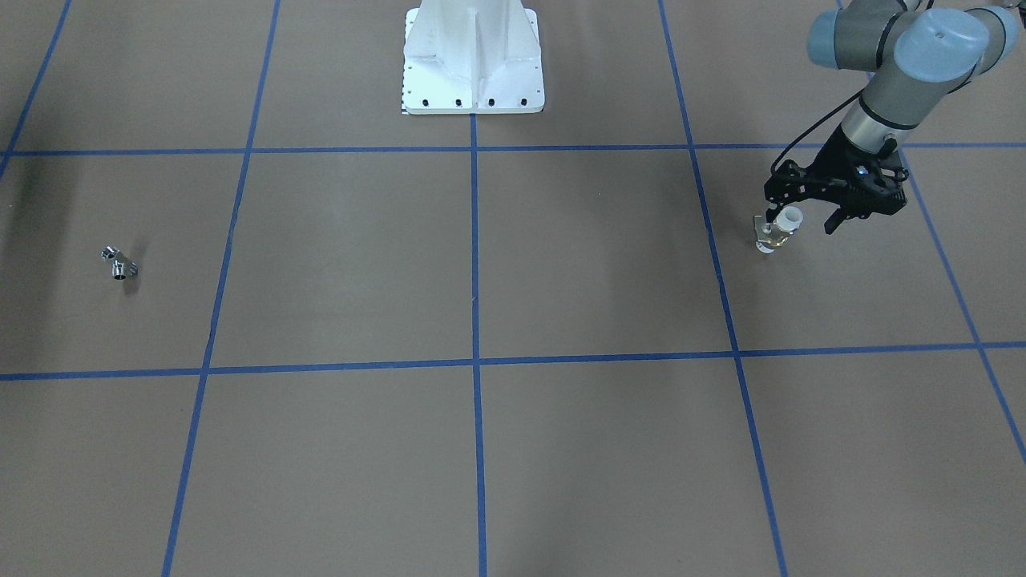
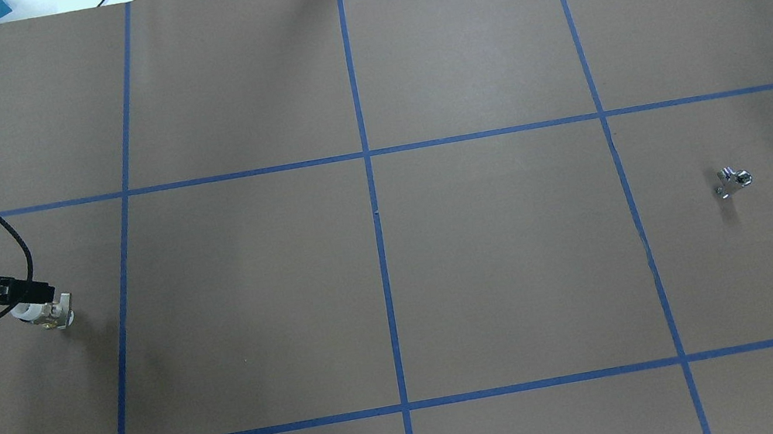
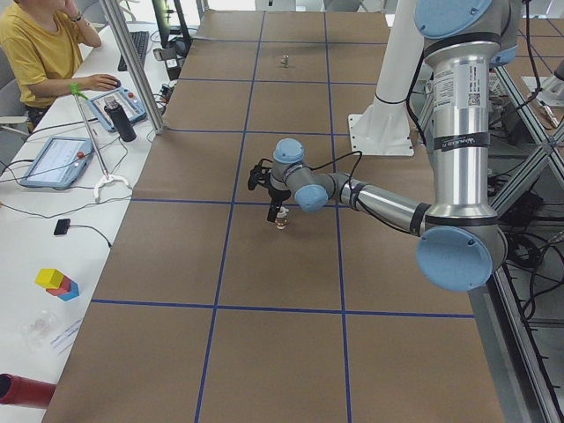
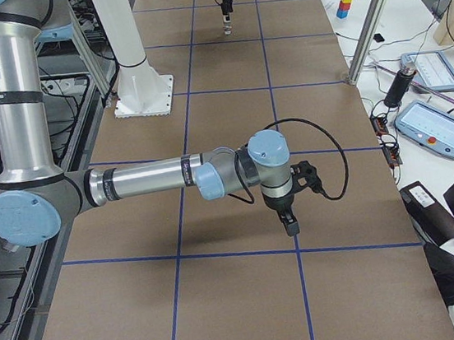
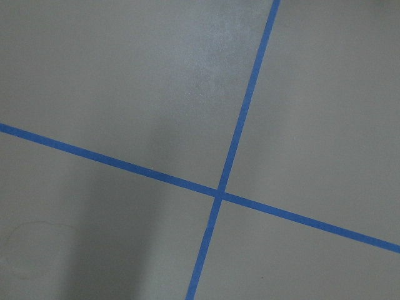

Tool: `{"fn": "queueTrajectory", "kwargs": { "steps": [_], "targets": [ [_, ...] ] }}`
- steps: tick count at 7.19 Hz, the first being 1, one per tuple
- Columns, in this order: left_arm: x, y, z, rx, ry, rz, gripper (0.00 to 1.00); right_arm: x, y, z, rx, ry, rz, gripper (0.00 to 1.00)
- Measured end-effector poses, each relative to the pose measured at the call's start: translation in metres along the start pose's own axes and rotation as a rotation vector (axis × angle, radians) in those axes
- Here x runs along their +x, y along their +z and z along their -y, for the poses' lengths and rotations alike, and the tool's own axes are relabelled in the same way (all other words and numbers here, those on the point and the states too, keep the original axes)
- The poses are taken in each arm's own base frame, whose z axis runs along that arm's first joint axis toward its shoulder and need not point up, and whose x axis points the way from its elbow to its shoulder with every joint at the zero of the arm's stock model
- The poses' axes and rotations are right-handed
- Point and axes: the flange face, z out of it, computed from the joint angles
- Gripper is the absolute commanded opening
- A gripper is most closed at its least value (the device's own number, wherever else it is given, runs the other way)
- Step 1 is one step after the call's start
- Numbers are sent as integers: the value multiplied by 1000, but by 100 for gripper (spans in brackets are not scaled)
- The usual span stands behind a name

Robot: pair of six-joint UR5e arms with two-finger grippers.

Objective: Assemble PPR valve and pipe with both arms
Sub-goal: 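Lower the left gripper onto the white PPR valve and grasp it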

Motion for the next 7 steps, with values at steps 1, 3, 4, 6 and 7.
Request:
{"fn": "queueTrajectory", "kwargs": {
  "steps": [1, 3, 4, 6, 7],
  "targets": [
    [0, 1, -1, -2, 1, 1, 67, 0, 0, 0, 0, 0, 0, 99],
    [0, 2, -2, -5, 4, 1, 67, 0, 0, 0, 0, 2, 0, 99],
    [2, 2, -3, -6, 6, -1, 65, 1, 1, 1, -1, 2, 0, 99],
    [3, 3, -5, -11, 9, -2, 63, 1, 1, 1, -2, 3, 0, 99],
    [3, 3, -6, -12, 10, -2, 63, 1, 1, 1, -2, 3, 0, 99]
  ]
}}
